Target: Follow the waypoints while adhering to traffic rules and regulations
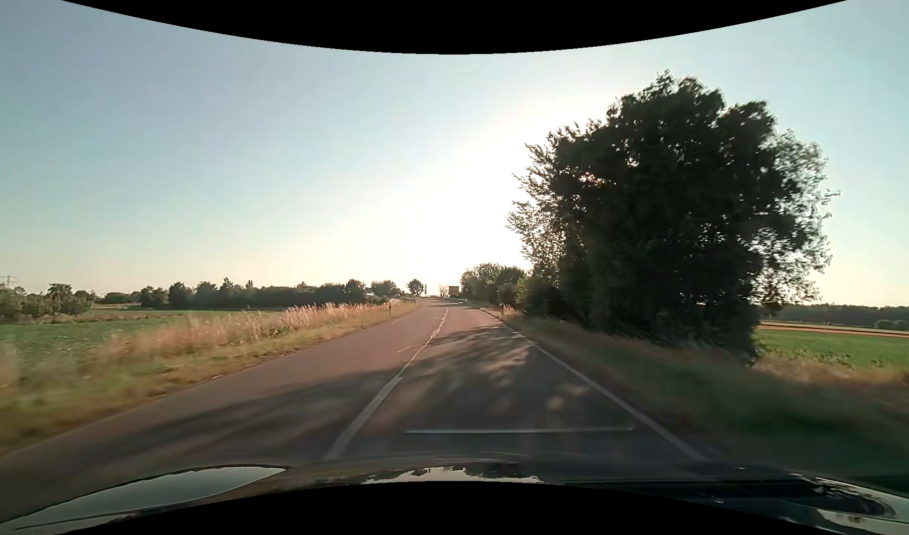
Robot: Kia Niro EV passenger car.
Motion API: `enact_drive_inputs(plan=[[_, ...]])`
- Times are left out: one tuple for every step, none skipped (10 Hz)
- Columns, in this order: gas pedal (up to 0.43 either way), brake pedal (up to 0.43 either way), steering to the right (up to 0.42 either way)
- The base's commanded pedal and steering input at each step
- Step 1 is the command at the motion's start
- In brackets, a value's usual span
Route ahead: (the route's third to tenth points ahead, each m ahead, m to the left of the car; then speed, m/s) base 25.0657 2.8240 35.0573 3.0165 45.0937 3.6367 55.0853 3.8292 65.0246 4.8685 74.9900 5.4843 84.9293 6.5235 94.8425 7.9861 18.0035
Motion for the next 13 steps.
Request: enact_drive_inputs(plan=[[0.15, 0.0, 0.0], [0.15, 0.0, 0.0], [0.15, 0.0, 0.0], [0.15, 0.0, 0.0], [0.15, 0.0, 0.0], [0.15, 0.0, -0.001], [0.15, 0.0, -0.001], [0.15, 0.0, -0.001], [0.15, 0.0, -0.001], [0.15, 0.0, -0.002], [0.15, 0.0, -0.002], [0.15, 0.0, -0.003], [0.15, 0.0, -0.004]])
